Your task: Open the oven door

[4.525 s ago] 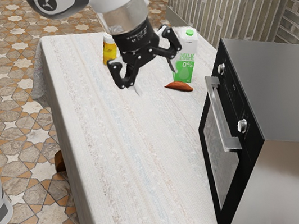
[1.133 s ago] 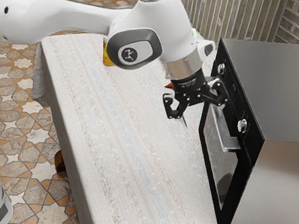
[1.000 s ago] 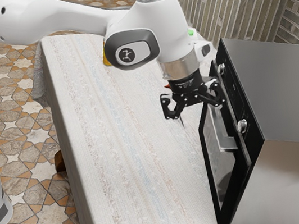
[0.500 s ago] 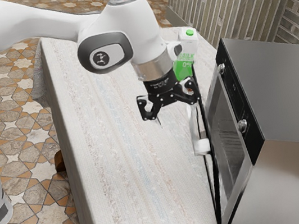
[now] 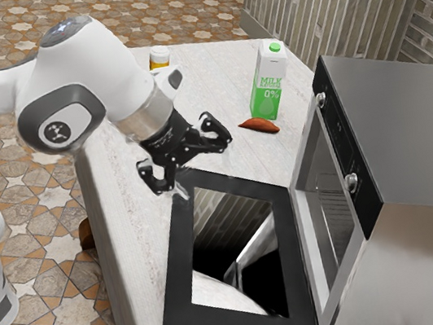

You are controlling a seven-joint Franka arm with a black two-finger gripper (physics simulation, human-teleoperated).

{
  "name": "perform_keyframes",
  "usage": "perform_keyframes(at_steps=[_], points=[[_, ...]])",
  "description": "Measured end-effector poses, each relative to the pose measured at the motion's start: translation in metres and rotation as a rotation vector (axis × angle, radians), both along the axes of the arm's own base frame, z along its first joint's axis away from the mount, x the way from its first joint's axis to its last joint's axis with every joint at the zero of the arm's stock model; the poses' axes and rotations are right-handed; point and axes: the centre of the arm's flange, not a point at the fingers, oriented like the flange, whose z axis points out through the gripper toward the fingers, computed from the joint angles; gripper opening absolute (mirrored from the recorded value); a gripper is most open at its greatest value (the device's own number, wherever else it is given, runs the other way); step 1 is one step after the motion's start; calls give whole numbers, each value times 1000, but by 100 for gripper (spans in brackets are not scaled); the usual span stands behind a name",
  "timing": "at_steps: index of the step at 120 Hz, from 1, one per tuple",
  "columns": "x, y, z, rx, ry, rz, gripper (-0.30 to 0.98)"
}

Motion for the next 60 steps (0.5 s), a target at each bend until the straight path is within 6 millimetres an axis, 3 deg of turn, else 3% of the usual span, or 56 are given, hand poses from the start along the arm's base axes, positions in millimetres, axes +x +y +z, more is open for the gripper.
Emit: perform_keyframes(at_steps=[4, 8, 16, 20, 23, 28, 33, 51, 60], points=[[10, 22, 15, -49, 7, 25, 68], [21, 40, 44, -50, 0, 35, 68], [47, 78, 125, -21, 3, 47, 68], [61, 111, 161, -38, 40, 62, 68], [70, 144, 173, -75, 89, 94, 68], [83, 182, 170, -122, 186, 156, 68], [92, 199, 157, -142, 281, 210, 69], [95, 206, 107, -150, 534, 367, 69], [93, 206, 91, -157, 606, 436, 69]])
